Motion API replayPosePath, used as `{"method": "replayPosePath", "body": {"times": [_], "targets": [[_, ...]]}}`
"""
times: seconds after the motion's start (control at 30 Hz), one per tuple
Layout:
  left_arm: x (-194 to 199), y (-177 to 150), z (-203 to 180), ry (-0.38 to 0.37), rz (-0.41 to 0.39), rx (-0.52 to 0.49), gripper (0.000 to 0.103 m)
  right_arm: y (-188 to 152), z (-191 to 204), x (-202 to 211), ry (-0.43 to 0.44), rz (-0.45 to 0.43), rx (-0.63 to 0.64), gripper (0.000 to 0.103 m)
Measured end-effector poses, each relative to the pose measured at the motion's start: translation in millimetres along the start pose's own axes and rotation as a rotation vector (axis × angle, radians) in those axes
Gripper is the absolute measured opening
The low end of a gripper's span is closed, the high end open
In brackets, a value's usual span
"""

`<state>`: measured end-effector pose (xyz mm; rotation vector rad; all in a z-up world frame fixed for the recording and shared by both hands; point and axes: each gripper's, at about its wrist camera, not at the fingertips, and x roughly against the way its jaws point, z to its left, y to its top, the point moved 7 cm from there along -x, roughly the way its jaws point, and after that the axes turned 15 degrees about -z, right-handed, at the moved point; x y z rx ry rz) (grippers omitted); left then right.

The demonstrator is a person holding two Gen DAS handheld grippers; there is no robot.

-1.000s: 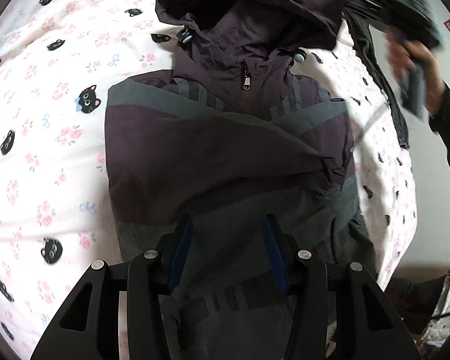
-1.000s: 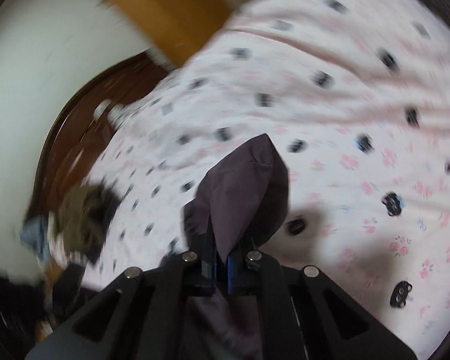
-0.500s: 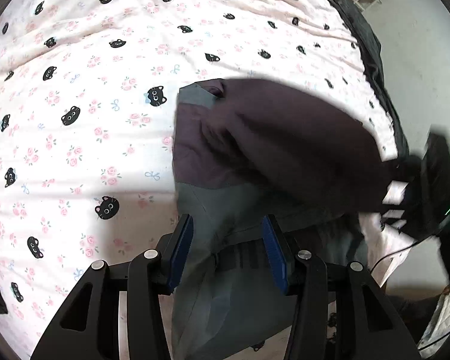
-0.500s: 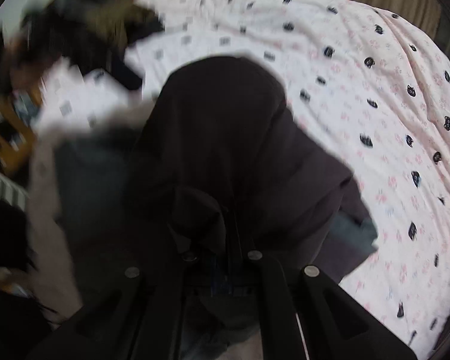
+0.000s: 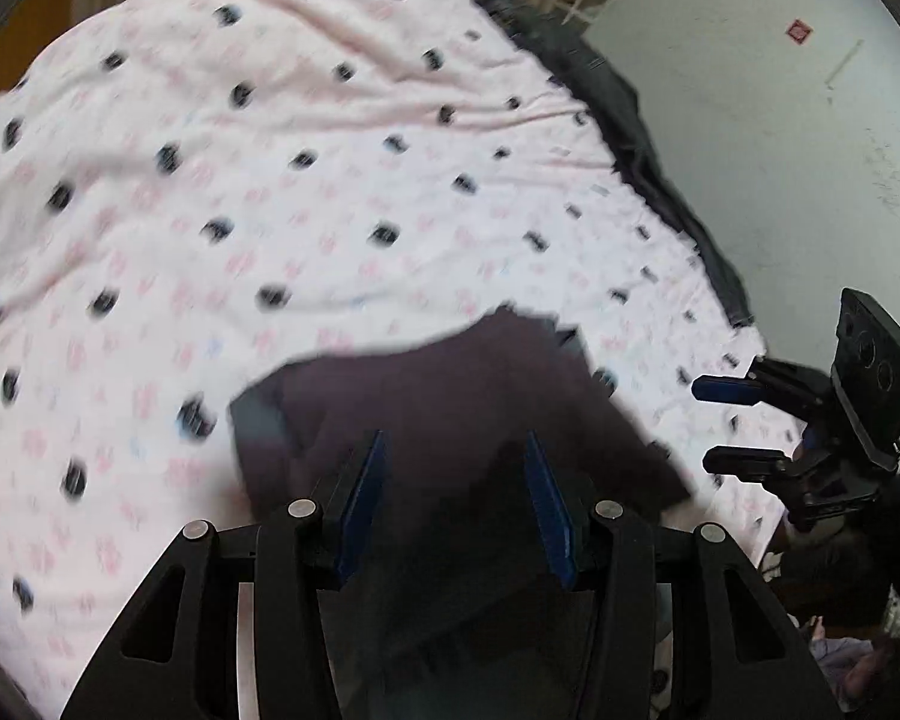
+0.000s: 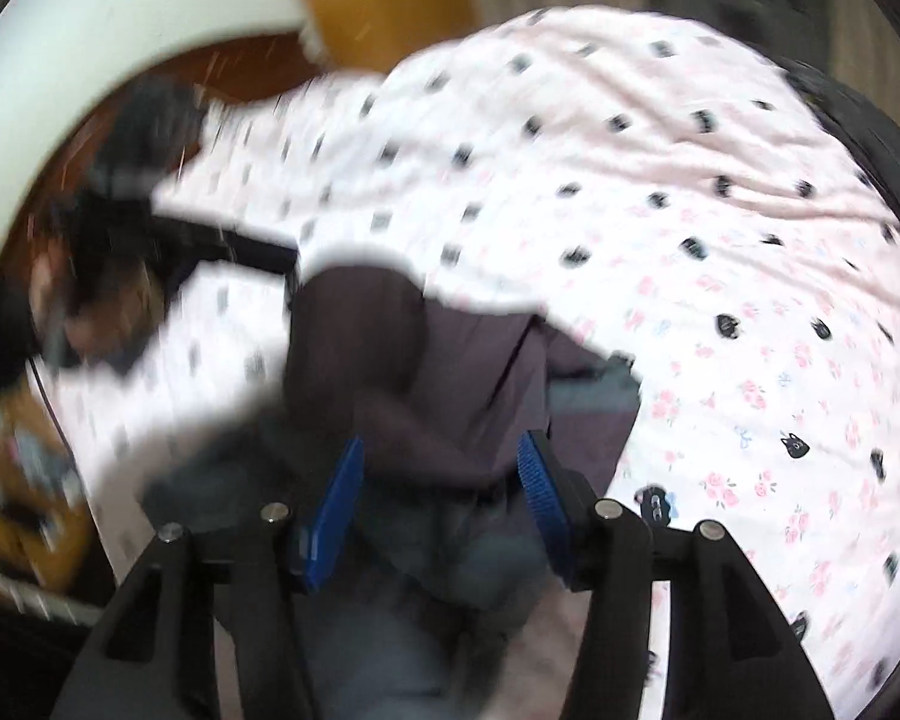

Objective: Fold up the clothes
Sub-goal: 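Fold the held hood down over the jacket front with the right gripper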

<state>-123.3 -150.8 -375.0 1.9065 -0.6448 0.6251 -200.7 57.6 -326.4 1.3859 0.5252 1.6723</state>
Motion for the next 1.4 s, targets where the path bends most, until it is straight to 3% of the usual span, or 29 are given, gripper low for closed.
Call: {"method": "replayPosePath", "body": {"times": [0.1, 0.17, 0.33, 0.43, 0.6, 0.63, 0.73, 0.8, 0.9, 1.0, 1.07, 1.13, 1.23, 1.3, 1.4], "targets": [[-13, 7, -5, -0.022, 0.029, -0.020, 0.043, 25, -17, 0, -0.012, -0.106, -0.188, 0.060], [-24, -4, -7, -0.033, 0.088, -0.028, 0.043, 29, -30, -16, -0.068, -0.080, -0.269, 0.061], [-30, -77, 0, 0.000, 0.245, -0.013, 0.043, 3, -19, -69, -0.167, 0.097, -0.160, 0.061], [-29, -126, 11, 0.040, 0.329, 0.055, 0.043, -26, -4, -87, -0.202, 0.187, -0.092, 0.060], [-21, -159, 21, 0.075, 0.342, 0.174, 0.043, -64, 7, -98, -0.300, 0.252, -0.024, 0.059], [-19, -159, 22, 0.076, 0.330, 0.190, 0.043, -70, 9, -98, -0.319, 0.256, -0.011, 0.056], [-10, -151, 24, 0.077, 0.290, 0.215, 0.043, -80, -5, -101, -0.289, 0.281, -0.084, 0.004], [-4, -144, 25, 0.083, 0.265, 0.211, 0.043, -67, -23, -92, -0.243, 0.219, -0.216, 0.004], [5, -131, 29, 0.114, 0.243, 0.144, 0.043, -55, -41, -78, -0.265, 0.154, -0.232, 0.006], [12, -109, 31, 0.114, 0.203, 0.136, 0.043, -52, -48, -71, -0.265, 0.172, -0.230, 0.027], [15, -91, 23, 0.082, 0.159, 0.139, 0.043, -36, -41, -56, -0.220, 0.075, -0.263, 0.029], [15, -76, 11, 0.044, 0.118, 0.136, 0.043, -13, -30, -40, -0.170, -0.039, -0.242, 0.030], [-1, -68, -3, 0.001, 0.128, 0.108, 0.043, 6, -5, -40, -0.097, -0.090, -0.131, 0.030], [-13, -64, -12, -0.027, 0.142, 0.088, 0.043, 5, 10, -57, -0.061, -0.042, -0.026, 0.030], [-31, -58, -24, -0.069, 0.162, 0.057, 0.043, -14, 12, -83, -0.031, 0.072, 0.005, 0.030]]}}
